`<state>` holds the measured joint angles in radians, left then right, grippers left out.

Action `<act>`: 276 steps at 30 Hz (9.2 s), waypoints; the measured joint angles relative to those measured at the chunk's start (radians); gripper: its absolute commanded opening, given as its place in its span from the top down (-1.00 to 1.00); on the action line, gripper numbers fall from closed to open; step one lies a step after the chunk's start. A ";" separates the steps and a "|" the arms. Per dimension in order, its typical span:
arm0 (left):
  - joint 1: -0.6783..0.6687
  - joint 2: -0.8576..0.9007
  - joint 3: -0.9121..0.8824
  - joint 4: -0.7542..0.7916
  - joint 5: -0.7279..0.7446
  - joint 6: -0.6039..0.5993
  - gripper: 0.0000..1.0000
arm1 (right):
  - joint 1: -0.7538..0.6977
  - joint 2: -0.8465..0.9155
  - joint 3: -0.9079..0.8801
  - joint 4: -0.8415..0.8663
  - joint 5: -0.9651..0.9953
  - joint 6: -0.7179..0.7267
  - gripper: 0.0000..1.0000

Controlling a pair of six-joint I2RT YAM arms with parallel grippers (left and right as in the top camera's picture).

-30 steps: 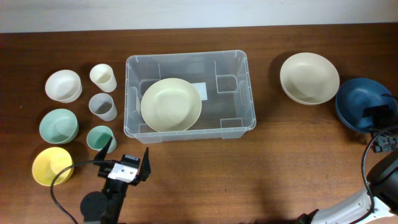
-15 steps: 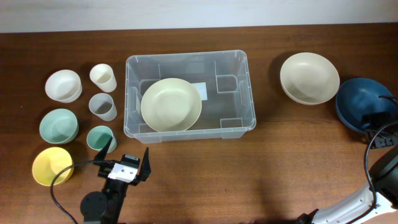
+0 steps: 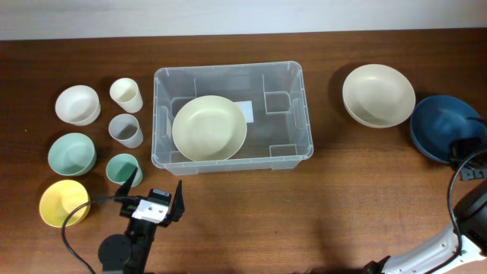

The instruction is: Pack container

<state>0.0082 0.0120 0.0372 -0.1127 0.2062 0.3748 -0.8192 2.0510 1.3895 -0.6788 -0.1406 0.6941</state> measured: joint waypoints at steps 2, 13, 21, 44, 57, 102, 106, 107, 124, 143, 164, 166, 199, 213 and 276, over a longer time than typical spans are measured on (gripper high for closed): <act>0.000 0.000 0.000 0.000 0.000 0.000 -0.99 | -0.023 0.000 0.008 -0.006 -0.012 -0.002 0.92; 0.000 0.000 0.000 0.000 0.000 0.000 -0.99 | -0.176 0.015 0.099 -0.058 -0.278 -0.068 0.92; 0.000 0.000 0.000 0.000 0.000 0.000 -0.99 | -0.214 -0.008 0.201 -0.087 -0.639 -0.149 0.92; 0.000 0.000 0.000 0.000 0.000 0.000 -0.99 | 0.960 -0.415 0.266 -0.185 -0.333 -0.217 0.92; 0.000 0.000 0.000 0.000 0.000 0.000 -0.99 | 1.198 -0.160 0.265 -0.106 -0.243 -0.146 0.92; 0.000 0.000 0.000 0.000 0.000 0.000 -0.99 | 1.262 0.017 0.265 -0.064 -0.263 -0.107 -0.08; 0.000 0.000 0.000 0.000 0.000 0.000 -0.99 | 1.262 0.017 0.265 -0.064 -0.230 -0.108 -0.15; 0.000 0.000 0.000 0.000 0.000 0.000 -0.99 | 1.262 0.017 0.266 -0.065 -0.219 -0.111 -0.18; 0.000 0.000 0.000 0.000 0.000 0.000 -0.99 | 1.298 0.023 0.537 -0.184 -0.239 -0.227 0.93; 0.000 0.000 0.000 0.000 0.000 0.000 -0.99 | 1.535 0.059 0.537 -0.172 -0.158 -0.280 0.92; 0.000 0.000 0.000 0.000 0.000 0.000 -0.99 | 1.574 0.173 0.537 -0.159 -0.164 -0.362 0.92; 0.000 0.000 0.000 0.000 0.000 0.000 -0.99 | 1.574 0.175 0.537 -0.158 -0.172 -0.363 0.92; 0.000 0.000 0.000 0.000 0.000 0.000 -0.99 | 1.582 0.223 0.537 -0.154 -0.288 -0.414 0.92; 0.000 0.000 0.000 0.000 0.000 0.000 -0.99 | 1.582 0.223 0.537 -0.146 -0.288 -0.414 0.90; 0.000 0.000 0.000 0.000 0.000 0.000 -0.99 | 0.544 0.251 1.385 -1.004 0.031 -0.219 -0.98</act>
<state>0.0082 0.0116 0.0372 -0.1131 0.2062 0.3748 -0.2749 2.3020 2.7747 -1.6833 -0.1093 0.4747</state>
